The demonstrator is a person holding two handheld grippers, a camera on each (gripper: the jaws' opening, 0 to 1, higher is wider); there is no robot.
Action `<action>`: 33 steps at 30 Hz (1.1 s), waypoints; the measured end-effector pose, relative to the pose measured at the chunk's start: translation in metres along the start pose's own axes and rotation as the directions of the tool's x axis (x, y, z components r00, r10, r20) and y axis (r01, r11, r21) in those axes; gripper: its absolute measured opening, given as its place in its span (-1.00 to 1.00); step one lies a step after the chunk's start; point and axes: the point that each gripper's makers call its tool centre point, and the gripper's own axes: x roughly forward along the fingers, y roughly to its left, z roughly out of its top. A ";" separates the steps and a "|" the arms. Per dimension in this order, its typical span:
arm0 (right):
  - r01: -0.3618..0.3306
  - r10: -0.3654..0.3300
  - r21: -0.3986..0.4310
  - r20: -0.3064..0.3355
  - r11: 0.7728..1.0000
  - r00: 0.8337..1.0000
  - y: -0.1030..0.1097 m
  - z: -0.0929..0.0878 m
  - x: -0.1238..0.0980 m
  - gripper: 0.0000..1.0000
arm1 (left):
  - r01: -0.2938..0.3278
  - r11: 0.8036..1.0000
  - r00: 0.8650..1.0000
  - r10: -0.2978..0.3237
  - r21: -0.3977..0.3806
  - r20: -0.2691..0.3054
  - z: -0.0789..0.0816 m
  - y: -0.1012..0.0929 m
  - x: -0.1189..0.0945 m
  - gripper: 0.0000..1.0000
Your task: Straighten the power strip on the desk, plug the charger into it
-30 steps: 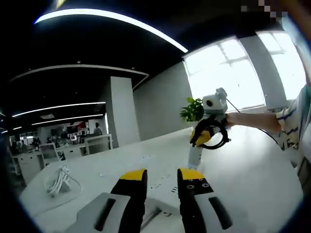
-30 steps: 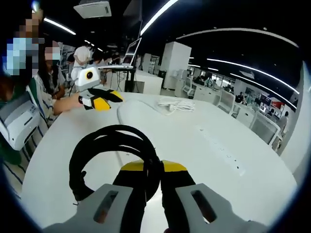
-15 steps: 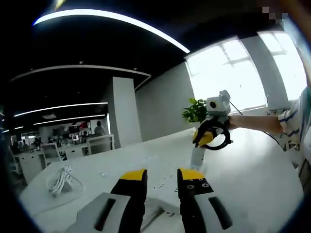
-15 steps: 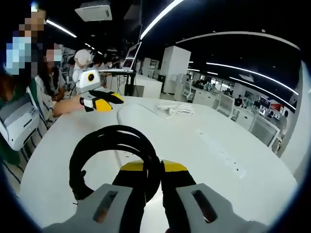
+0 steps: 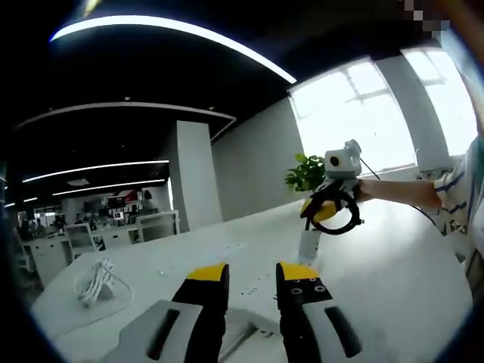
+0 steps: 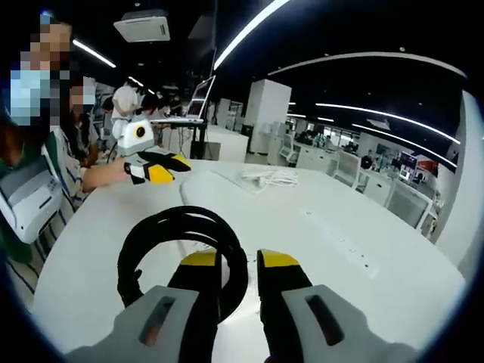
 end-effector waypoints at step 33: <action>0.080 -0.085 0.059 0.098 0.995 0.992 -0.011 0.009 -0.036 -0.45 | 0.014 1.000 1.000 -0.013 0.023 -0.021 -0.002 -0.003 0.003 -0.45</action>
